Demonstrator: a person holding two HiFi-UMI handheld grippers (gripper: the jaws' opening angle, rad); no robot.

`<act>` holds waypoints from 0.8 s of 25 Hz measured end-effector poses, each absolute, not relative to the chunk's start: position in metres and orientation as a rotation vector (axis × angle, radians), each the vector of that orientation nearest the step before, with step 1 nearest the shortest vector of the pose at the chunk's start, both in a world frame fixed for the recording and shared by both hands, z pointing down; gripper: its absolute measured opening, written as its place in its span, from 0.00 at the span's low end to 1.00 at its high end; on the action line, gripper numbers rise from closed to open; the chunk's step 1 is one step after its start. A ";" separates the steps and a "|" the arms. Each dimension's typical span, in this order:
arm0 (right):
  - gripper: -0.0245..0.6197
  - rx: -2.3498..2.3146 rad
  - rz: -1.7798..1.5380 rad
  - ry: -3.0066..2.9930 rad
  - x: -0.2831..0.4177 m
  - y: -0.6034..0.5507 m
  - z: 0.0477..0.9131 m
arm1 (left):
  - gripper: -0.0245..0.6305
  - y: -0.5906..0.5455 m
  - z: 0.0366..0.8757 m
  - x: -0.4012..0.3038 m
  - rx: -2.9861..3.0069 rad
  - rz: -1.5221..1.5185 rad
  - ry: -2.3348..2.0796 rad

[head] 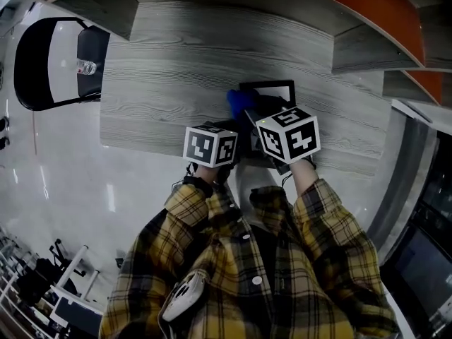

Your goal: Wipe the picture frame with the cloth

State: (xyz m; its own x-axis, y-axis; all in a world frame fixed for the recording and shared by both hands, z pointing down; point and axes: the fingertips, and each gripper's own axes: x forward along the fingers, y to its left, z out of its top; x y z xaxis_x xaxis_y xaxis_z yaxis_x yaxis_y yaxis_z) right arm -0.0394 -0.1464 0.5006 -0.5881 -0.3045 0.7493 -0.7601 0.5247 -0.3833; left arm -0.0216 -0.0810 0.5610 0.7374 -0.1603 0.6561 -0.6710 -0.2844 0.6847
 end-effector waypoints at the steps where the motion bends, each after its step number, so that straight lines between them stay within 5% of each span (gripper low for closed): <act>1: 0.10 0.849 0.941 -2.131 -0.043 -0.149 0.509 | 0.16 -0.082 0.561 -0.021 1.822 0.570 -0.646; 20: 0.10 1.025 0.509 -1.996 -0.002 -0.169 0.543 | 0.15 -0.087 0.563 -0.020 1.791 0.531 -0.654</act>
